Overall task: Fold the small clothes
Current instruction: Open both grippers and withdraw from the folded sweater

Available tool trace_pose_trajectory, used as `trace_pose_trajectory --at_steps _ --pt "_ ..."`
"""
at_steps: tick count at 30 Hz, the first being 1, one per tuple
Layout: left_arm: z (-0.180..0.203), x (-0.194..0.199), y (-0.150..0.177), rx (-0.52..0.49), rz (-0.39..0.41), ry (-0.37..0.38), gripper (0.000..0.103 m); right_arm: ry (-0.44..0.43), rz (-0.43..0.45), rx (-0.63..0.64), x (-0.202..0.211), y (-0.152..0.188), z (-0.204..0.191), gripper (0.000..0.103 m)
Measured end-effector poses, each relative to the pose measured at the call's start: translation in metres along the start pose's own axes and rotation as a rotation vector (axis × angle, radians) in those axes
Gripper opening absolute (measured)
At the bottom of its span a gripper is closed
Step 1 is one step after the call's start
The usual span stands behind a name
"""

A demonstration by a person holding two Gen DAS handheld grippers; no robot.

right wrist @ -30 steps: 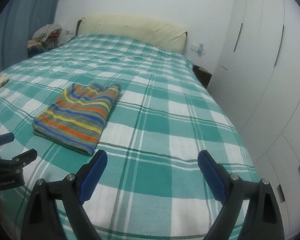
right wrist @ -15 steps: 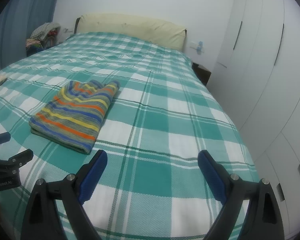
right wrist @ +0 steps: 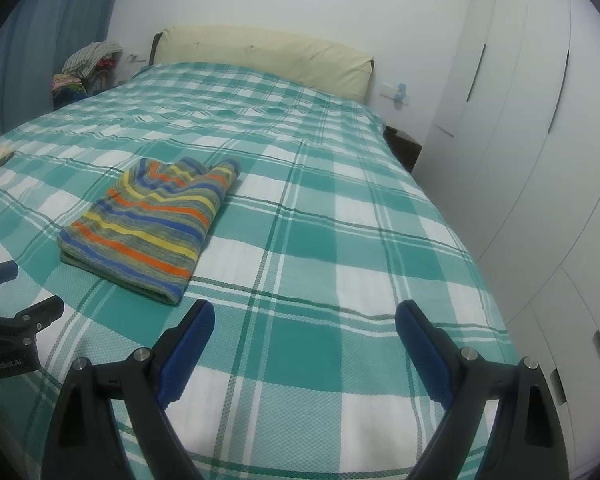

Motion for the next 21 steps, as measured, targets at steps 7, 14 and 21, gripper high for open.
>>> trace_pose_trajectory --at_steps 7,14,21 --pt "-0.0028 0.0012 0.0011 0.001 -0.001 -0.005 0.093 0.000 0.000 0.001 0.0001 -0.0001 -0.0001 0.091" --pt "-0.0022 0.0009 0.0011 -0.002 0.000 -0.009 0.093 0.003 0.003 0.002 0.0004 -0.0002 0.0006 0.091" --pt "-0.0017 0.0010 0.0018 -0.004 -0.002 -0.012 0.093 0.005 0.002 0.004 0.0019 -0.0008 0.0013 0.091"
Point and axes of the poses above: each gripper's, at about its wrist camera, not at the fingertips, and x roughly against the way its jaws point, z to its right, y to its underside, the point moved 8 cm from there along -x, roughly the way its jaws point, and after that the axes turned 2 degrees about x, right-handed, at the moved point
